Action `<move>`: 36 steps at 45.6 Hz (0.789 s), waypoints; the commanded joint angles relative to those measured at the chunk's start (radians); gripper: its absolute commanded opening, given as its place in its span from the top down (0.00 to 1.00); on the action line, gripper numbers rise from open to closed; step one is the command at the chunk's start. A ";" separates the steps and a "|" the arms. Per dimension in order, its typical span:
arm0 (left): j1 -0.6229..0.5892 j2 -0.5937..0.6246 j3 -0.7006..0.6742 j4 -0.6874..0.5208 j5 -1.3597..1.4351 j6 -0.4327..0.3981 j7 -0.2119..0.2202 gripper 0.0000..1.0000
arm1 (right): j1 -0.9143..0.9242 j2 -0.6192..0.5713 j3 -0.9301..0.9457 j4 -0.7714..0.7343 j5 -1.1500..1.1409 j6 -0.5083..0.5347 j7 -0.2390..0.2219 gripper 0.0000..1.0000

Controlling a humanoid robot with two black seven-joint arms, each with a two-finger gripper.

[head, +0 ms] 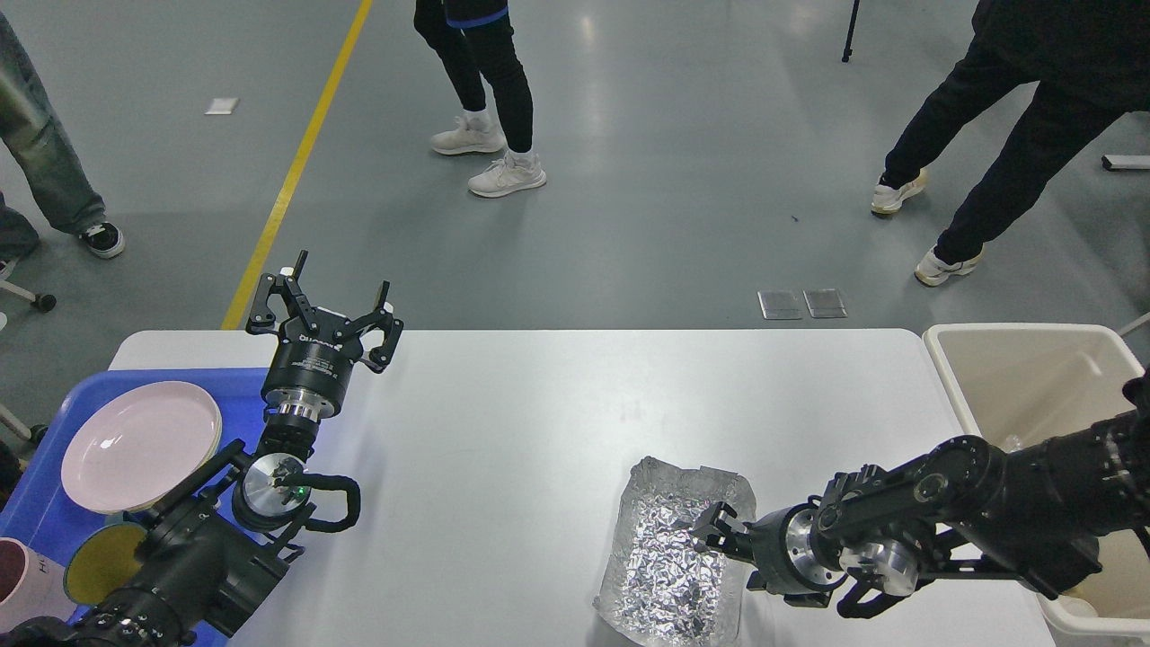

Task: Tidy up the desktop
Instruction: 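Reach the right gripper to the foil tray and grasp it, then lift the foil tray and drop it into the beige bin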

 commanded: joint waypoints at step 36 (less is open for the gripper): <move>0.000 0.001 0.000 0.000 0.000 0.000 0.000 0.04 | -0.015 -0.028 -0.004 0.006 -0.081 0.008 0.049 1.00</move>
